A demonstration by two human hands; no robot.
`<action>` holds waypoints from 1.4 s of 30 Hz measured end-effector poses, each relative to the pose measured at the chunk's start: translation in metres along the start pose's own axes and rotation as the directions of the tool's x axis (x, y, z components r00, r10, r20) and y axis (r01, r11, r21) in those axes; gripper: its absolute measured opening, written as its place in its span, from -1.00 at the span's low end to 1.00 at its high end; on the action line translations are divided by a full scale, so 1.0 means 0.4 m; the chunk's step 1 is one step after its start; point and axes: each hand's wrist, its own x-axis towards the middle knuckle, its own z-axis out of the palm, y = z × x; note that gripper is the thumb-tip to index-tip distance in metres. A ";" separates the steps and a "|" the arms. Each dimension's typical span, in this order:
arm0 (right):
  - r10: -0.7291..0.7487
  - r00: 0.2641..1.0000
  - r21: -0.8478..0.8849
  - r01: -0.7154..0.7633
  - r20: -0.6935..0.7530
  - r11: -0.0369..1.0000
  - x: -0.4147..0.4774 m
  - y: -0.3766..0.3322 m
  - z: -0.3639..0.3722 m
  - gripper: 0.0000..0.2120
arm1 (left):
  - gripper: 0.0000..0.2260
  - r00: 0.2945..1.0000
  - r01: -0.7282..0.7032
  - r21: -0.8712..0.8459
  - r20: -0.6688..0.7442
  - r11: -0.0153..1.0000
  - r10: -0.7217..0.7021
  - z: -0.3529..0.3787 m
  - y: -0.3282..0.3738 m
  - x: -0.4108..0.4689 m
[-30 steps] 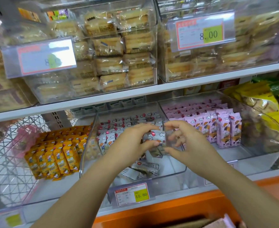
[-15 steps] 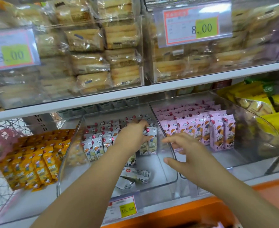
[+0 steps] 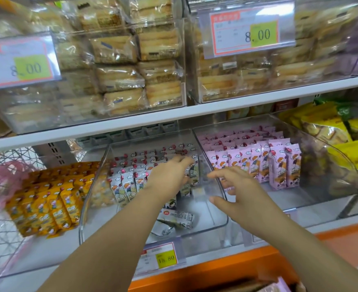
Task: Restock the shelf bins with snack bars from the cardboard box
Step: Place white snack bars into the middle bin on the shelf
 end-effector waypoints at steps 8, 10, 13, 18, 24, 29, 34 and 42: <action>0.005 1.000 -0.002 -0.005 0.024 1.000 0.003 0.008 -0.006 -0.64 | -0.65 0.998 0.057 -0.340 0.037 0.939 -0.047 0.008 -0.013 -0.004; 0.003 1.000 -0.002 -0.003 0.024 1.000 0.002 0.010 -0.006 -0.64 | -0.64 0.996 0.087 -0.431 0.049 0.898 -0.073 0.002 -0.031 -0.005; 0.005 1.000 -0.002 -0.005 0.022 1.000 0.002 0.012 -0.004 -0.63 | -0.60 0.997 0.072 -0.426 0.065 0.902 -0.049 -0.010 -0.036 -0.009; 0.001 1.000 0.003 -0.001 0.023 1.000 0.003 0.009 -0.005 -0.64 | -0.61 0.995 -0.011 -0.222 -0.101 0.975 -0.012 0.004 -0.031 -0.015; 0.002 1.000 -0.008 -0.002 0.019 1.000 0.003 0.009 -0.004 -0.64 | -0.84 0.980 -0.113 -0.480 0.090 0.870 0.177 0.000 -0.010 -0.058; 0.005 1.000 -0.022 -0.005 0.012 1.000 0.004 0.007 -0.002 -0.63 | -0.72 0.955 -0.120 -0.382 0.208 0.916 0.212 0.032 -0.003 -0.049; 0.004 1.000 -0.007 -0.004 0.015 1.000 0.002 0.009 -0.003 -0.63 | -0.72 0.924 -0.226 -0.298 0.235 0.928 0.301 0.042 -0.002 -0.042; 0.015 1.000 -0.015 -0.015 0.024 1.000 -0.001 0.012 -0.002 -0.59 | -0.65 0.882 -0.402 -0.078 0.233 0.912 0.409 0.061 0.005 -0.022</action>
